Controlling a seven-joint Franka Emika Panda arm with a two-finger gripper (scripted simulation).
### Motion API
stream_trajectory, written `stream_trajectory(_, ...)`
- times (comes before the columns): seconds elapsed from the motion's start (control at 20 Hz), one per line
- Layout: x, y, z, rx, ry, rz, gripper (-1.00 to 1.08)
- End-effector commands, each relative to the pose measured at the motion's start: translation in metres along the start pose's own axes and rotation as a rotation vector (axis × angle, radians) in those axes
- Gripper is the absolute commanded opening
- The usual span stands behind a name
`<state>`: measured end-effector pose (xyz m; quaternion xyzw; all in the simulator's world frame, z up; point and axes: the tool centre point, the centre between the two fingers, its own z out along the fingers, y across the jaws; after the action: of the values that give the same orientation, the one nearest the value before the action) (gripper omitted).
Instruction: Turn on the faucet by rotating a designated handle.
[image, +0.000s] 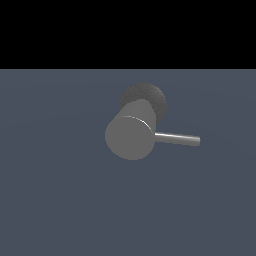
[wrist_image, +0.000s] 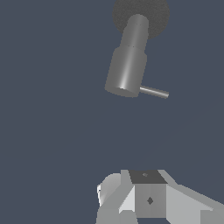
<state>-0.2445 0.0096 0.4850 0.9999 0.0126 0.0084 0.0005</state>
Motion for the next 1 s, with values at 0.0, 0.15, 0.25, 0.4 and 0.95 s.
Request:
stream_trajectory(0.0,0.000,0.000,0.000,0.000,0.000,0.000,-1.00)
stream_trajectory(0.15,0.001,0.002,-0.002,-0.004,0.008,0.006,-1.00)
stream_trajectory(0.25,0.002,0.006,-0.007,-0.009,0.022,0.017,-1.00)
stream_trajectory(0.4,0.004,0.012,-0.013,-0.011,0.040,0.036,-1.00)
stream_trajectory(0.95,0.007,0.028,-0.008,0.053,0.016,0.086,-1.00)
